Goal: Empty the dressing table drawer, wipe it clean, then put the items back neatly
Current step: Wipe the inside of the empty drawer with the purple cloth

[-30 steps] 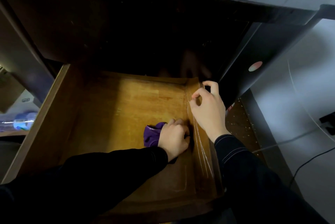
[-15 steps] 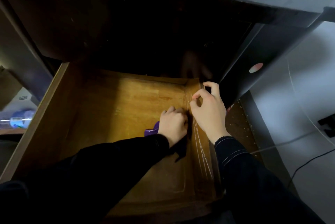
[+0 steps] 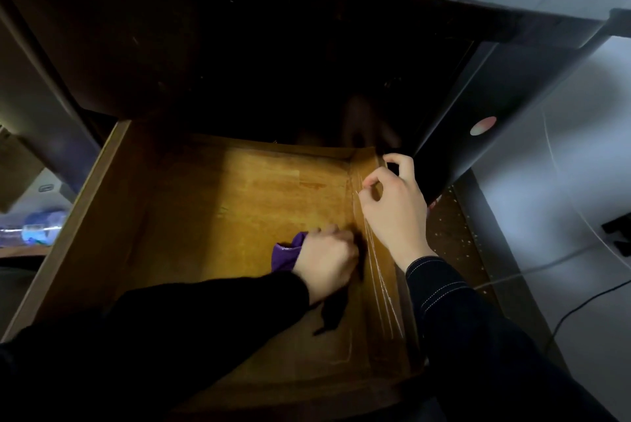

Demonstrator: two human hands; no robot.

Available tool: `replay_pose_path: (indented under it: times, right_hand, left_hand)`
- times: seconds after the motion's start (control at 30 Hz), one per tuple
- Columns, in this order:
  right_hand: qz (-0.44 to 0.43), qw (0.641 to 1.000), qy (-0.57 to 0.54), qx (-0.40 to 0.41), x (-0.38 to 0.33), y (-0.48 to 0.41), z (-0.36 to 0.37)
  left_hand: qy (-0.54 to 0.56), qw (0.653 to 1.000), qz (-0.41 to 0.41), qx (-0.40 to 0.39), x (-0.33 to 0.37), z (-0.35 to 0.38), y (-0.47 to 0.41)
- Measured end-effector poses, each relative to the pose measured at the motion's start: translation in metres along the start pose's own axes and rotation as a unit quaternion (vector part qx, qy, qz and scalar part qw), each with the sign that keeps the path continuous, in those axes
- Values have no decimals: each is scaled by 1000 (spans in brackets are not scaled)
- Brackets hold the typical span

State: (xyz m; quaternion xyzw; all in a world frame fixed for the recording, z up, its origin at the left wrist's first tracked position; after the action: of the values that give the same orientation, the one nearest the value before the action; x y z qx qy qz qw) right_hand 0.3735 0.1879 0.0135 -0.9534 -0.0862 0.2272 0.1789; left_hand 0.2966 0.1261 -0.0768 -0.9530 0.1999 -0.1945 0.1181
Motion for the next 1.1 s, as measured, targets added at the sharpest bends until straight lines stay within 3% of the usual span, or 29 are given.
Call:
replay_pose_path:
  times: [0.1,0.2,0.33,0.43,0.5,0.57,0.7,0.8,0.9,0.97,1.03,1.1]
  right_hand:
    - [-1,1000,3,-2,0,0,0]
    - [-2,1000,3,0,-1,0,-1]
    - [4,1000,-7,2,0,0,0]
    - [2,1000,-8,3,0,0,-1]
    - [3,1000,-7,2,-1,1,-1]
    - [7,1000,-11,1,-1,0,-2]
    - [7,1000,-13,1,-1,0,-2]
    - [9,1000,-18,2,0,0,-1]
    - [8,1000,-22,9,1,1,-2]
    - [9,1000,-22,8,1,1,-1]
    - [10,1000,-24,8,1,1,-2]
    - [9,1000,-27,6,-1,1,-3]
  left_hand:
    - [8,995,-97,9,-31,2,-32]
    - [27,997,-68,0,-26,2,-31]
    - [78,993,75,-47,9,0,24]
    - [89,961,222,-138,40,0,79]
    - [54,946,278,-160,35,-4,87]
    - [19,959,252,-127,12,-13,68]
    - [-23,990,113,-79,-35,-23,30]
    - [51,980,174,-81,-5,-18,56]
    - [120,924,312,-186,40,-4,116]
    - [119,896,356,-237,46,-2,130]
    - [96,917,326,-208,31,-12,105]
    - [71,958,235,-151,4,-27,68]
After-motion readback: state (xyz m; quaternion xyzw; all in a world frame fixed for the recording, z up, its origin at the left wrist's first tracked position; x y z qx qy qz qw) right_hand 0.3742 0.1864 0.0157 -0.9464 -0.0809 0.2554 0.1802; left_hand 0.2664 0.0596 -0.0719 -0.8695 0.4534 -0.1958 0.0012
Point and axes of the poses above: each hand's wrist, its own y-axis away from the middle knuckle, its own z-axis out of the palm, x = y × z, the point moved 10 cm from there along -y, towards the middle knuckle, and after that the axes turned 6 degrees about x, right-handed, at the moved point
